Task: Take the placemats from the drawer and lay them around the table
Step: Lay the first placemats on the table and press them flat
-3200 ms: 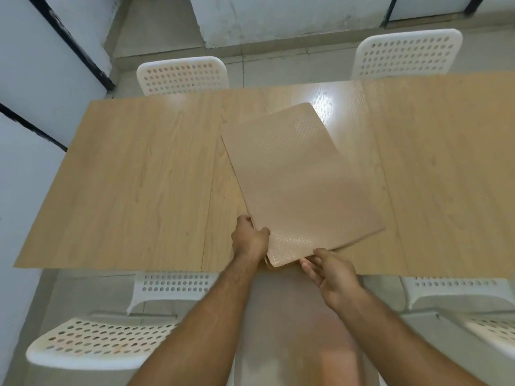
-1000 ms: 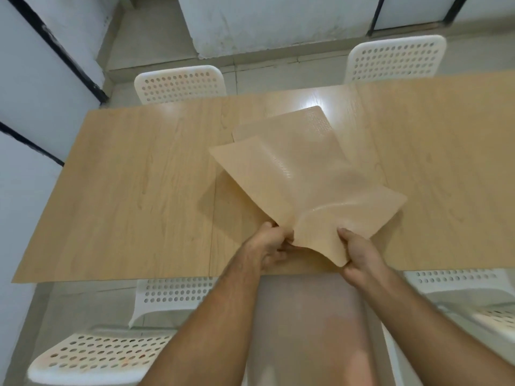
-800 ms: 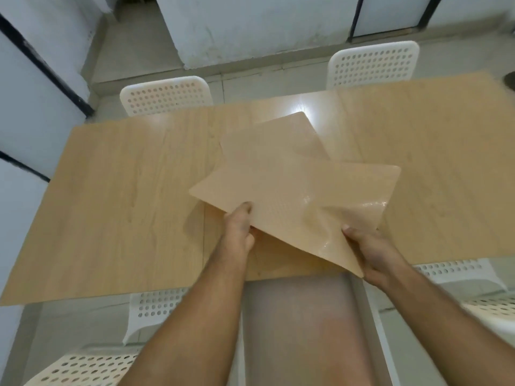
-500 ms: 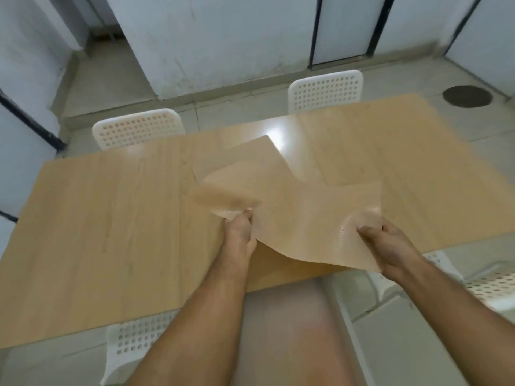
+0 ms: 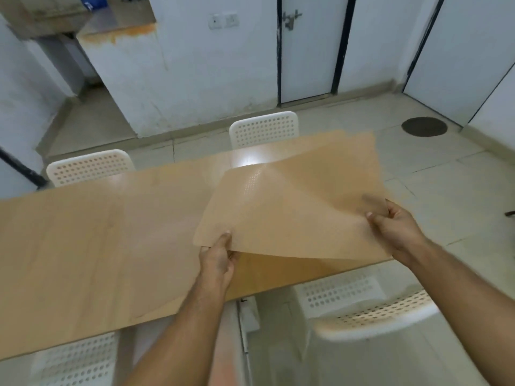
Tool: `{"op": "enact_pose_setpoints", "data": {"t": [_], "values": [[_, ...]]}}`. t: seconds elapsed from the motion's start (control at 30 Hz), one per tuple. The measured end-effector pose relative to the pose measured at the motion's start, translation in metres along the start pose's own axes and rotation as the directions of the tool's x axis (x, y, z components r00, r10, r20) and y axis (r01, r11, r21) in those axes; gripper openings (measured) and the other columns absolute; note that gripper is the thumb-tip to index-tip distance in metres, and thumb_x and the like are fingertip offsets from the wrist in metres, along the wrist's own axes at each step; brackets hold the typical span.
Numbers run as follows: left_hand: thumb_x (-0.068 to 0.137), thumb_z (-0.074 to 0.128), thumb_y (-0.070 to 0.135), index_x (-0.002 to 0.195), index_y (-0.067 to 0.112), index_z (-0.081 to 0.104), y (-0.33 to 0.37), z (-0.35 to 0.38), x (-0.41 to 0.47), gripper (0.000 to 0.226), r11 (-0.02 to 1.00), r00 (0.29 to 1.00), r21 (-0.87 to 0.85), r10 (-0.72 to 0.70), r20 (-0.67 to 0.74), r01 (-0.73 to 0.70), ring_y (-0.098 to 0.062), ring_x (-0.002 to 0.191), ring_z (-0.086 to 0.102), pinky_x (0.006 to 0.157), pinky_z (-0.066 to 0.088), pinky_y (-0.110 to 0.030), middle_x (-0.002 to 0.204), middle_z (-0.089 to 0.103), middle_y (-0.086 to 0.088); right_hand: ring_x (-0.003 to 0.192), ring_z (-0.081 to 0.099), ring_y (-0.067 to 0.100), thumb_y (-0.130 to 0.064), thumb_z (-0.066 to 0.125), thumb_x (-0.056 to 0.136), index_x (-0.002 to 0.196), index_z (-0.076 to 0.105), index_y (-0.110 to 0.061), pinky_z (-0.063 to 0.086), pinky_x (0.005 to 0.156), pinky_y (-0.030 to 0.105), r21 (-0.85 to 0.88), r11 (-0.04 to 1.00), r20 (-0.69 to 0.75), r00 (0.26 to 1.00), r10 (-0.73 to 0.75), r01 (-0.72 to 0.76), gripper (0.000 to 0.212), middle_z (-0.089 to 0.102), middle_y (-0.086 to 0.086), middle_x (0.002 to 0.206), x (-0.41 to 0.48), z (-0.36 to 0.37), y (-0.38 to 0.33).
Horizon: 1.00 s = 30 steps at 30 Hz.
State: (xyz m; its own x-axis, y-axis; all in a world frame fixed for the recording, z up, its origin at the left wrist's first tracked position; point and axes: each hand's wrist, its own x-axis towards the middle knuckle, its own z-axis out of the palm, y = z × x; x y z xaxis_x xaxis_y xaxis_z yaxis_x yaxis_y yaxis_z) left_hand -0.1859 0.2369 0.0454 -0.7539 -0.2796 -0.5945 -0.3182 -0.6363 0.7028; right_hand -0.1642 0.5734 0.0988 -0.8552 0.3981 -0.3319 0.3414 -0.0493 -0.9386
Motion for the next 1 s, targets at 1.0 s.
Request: {"op": "enact_pose_setpoints", "data": {"t": [1.0], "values": [[0.095, 0.060, 0.042, 0.100, 0.009, 0.067, -0.181, 0.096, -0.004, 0.034, 0.732, 0.875, 0.533, -0.177, -0.451, 0.424, -0.015, 0.058, 0.070, 0.046, 0.039, -0.024, 0.078, 0.073, -0.004, 0.120, 0.056, 0.040, -0.021, 0.063, 0.093, 0.150, 0.035, -0.021, 0.045, 0.098, 0.044, -0.739, 0.673, 0.023, 0.998, 0.062, -0.024, 0.063, 0.058, 0.015, 0.136, 0.194, -0.094, 0.062]]}}
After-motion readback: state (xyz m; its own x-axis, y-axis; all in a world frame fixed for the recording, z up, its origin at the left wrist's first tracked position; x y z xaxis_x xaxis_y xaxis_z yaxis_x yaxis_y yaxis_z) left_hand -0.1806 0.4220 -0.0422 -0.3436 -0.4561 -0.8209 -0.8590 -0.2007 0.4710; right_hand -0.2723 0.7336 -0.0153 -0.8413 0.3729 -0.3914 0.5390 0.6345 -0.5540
